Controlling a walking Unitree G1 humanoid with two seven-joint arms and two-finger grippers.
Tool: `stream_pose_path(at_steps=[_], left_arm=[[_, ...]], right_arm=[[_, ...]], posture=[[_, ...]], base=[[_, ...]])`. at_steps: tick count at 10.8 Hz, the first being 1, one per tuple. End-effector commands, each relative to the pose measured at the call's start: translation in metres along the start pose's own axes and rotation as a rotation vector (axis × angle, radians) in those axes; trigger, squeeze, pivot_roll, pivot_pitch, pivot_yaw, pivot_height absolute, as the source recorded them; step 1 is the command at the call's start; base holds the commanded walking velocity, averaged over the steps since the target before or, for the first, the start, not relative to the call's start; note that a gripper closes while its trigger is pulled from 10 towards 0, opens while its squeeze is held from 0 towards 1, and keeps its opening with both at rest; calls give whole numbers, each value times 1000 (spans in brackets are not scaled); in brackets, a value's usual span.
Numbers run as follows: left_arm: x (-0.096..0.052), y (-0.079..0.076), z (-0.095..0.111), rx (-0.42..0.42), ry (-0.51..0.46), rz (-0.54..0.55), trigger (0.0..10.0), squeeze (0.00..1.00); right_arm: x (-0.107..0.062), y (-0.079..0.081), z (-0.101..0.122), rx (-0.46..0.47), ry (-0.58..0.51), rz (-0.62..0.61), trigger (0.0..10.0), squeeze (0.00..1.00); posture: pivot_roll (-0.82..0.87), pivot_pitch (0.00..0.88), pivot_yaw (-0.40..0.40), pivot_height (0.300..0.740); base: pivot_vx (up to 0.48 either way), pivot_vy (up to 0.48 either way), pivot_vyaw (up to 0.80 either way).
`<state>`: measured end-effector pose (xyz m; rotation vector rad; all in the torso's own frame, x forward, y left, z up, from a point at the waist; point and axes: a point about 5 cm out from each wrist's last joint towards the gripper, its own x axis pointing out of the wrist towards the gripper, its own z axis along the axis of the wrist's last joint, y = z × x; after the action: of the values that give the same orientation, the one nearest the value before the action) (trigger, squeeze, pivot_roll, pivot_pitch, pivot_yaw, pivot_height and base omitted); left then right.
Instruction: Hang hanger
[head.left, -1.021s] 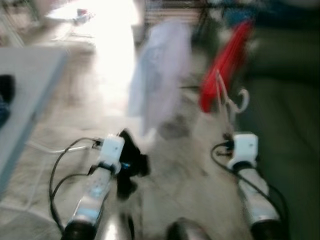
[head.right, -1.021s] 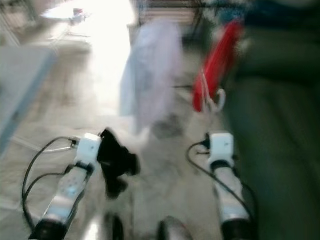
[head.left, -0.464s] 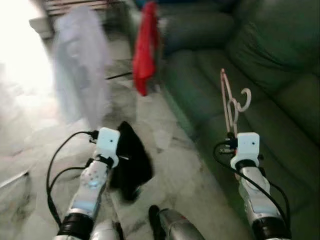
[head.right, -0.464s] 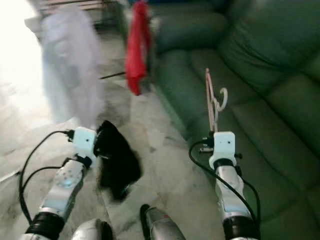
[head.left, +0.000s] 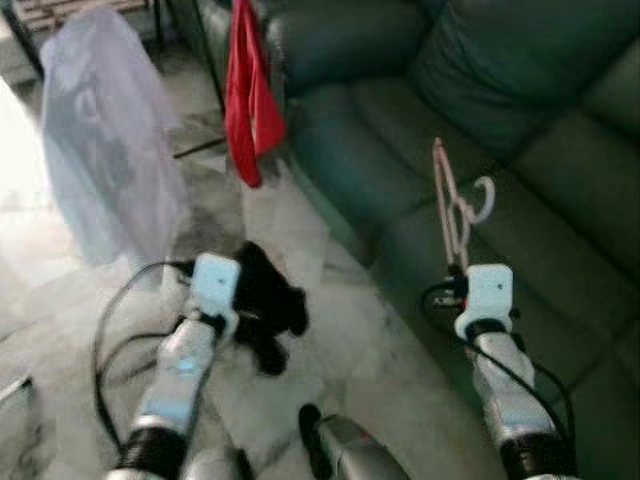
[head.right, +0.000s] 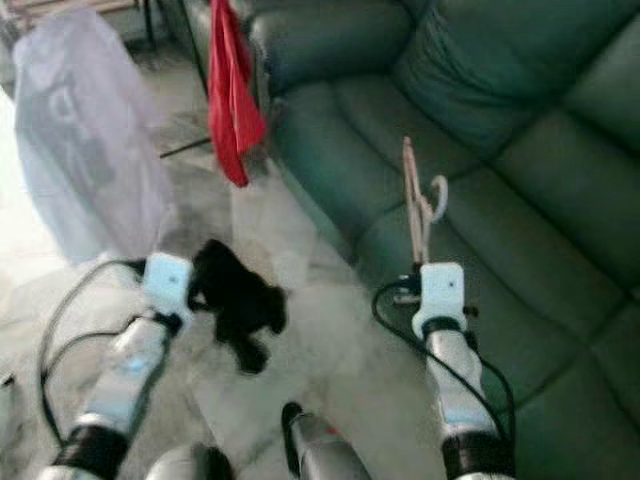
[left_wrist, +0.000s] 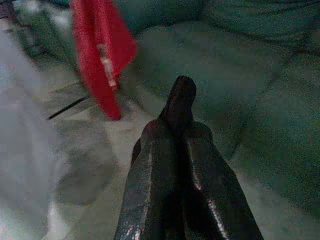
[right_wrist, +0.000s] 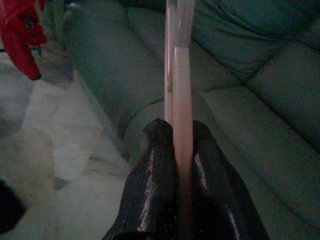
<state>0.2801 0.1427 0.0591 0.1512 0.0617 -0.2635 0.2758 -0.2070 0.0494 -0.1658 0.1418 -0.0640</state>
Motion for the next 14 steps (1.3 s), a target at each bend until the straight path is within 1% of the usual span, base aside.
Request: stream_pose_path(at_steps=[1, 9, 10, 11, 12, 14], left_arm=[[0, -1, 5, 3, -30, -10, 10000, 0], [-1, -6, 4, -3, -19, -55, 10000, 0], [-1, -6, 4, -1, -21, -53, 10000, 0], [0, -6, 4, -3, -20, -55, 10000, 0], [0, -6, 4, 0, -21, -57, 10000, 0], [1, -3, 5, 34, -28, -65, 10000, 0]], right_arm=[[-1, -3, 0, -2, -4, -16, 10000, 0], [0, 1, 1, -3, -9, -3, 10000, 0], [0, 2, 2, 5, -17, 0, 10000, 0], [1, 7, 5, 18, -39, 32, 10000, 0], [0, 10, 5, 25, -37, 48, 10000, 0], [-2, 17, 0, -3, -2, 130, 10000, 0]], posture=[[-29, 140, -69, 740], [-26, 138, -67, 740], [-24, 137, -69, 740], [-23, 135, -68, 740], [-21, 136, -67, 740], [-17, 144, -73, 740]], base=[[0, 0, -800], [0, 0, -800], [0, 0, 0], [0, 0, 0], [0, 0, 0], [0, 0, 0]])
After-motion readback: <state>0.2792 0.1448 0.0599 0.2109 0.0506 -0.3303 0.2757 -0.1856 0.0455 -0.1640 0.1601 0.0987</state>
